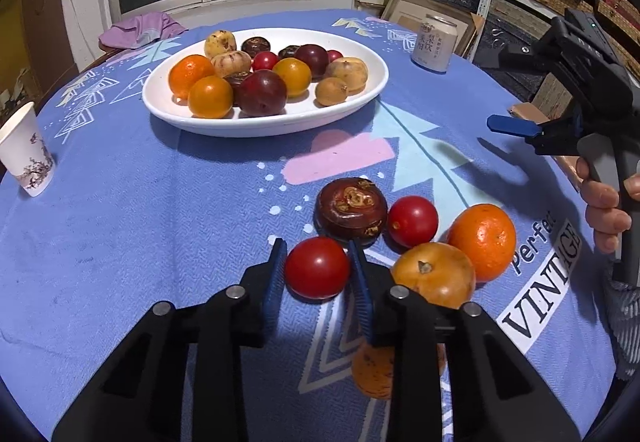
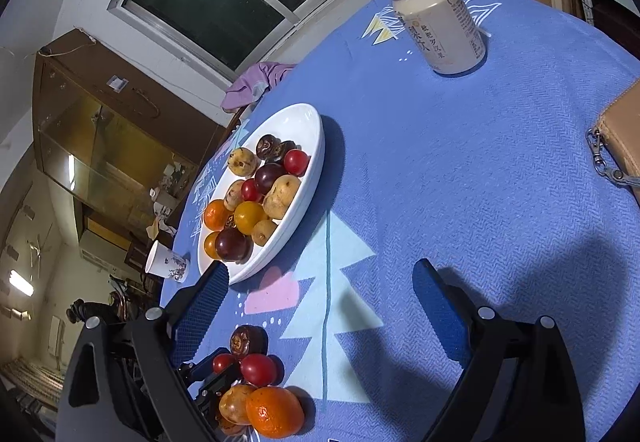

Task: Organize fruits
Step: 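Grasp the red tomato with the left gripper, then carry the tomato with the left gripper while the right gripper grasps an orange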

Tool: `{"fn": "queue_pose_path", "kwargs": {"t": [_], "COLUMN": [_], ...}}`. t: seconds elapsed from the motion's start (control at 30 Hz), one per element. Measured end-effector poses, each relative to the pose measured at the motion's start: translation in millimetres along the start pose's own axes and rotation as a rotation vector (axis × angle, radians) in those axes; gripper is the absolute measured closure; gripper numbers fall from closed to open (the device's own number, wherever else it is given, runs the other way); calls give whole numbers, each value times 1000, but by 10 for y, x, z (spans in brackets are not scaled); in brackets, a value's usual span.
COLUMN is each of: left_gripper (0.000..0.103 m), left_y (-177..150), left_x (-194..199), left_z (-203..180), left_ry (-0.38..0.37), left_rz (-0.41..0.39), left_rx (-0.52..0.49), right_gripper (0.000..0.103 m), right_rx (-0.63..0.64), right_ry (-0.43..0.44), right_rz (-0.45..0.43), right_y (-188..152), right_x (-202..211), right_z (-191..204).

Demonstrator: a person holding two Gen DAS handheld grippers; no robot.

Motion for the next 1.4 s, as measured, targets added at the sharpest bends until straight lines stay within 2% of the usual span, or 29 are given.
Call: {"fn": "queue_pose_path", "kwargs": {"t": [0.07, 0.17, 0.23, 0.33, 0.47, 0.7, 0.8, 0.93, 1.0, 1.07, 1.13, 1.23, 1.4], "left_gripper": [72, 72, 72, 72, 72, 72, 72, 72, 72, 72, 72, 72, 72], "left_y": [4, 22, 23, 22, 11, -13, -16, -5, -7, -7, -8, -10, -13], "left_x": [77, 155, 172, 181, 198, 168, 169, 182, 182, 179, 169, 159, 141], "left_z": [82, 302, 467, 588, 565, 545, 530, 519, 515, 513, 513, 506, 481], "left_ry": [66, 101, 125, 120, 118, 112, 113, 112, 115, 117, 120, 121, 124], "left_rz": [-30, -49, -50, -46, -47, -33, -33, -39, -40, -36, -31, -27, -24], "left_rx": [21, 100, 156, 199, 181, 172, 168, 163, 162, 161, 162, 159, 145], "right_gripper": [9, 9, 9, 9, 9, 9, 9, 9, 9, 11, 21, 23, 23], "right_rx": [31, 143, 252, 345, 411, 395, 377, 434, 430, 397, 360, 305, 311], "right_ry": [6, 6, -16, -30, -27, -62, -34, -28, 5, 23, 23, 51, 54], "right_rz": [20, 81, 164, 260, 313, 347, 304, 216, 197, 209, 228, 260, 249], "right_y": [-29, -124, -240, -390, -505, -523, -564, -762, -843, -860, -840, -842, -868], "right_x": [-27, -107, -217, -336, -388, -497, -394, -156, -92, -134, -208, -280, -297], "right_z": [59, 261, 437, 611, 738, 745, 739, 740, 695, 634, 561, 482, 497]}}
Point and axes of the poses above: each gripper's, at about its wrist camera, not at the fingertips, and x roughly against the way its jaws point, z to its left, y to its top, the point moved 3 cm from there along -x, roughly the way its jaws point, and after that the axes turned 7 degrees about z, right-handed, at the moved point
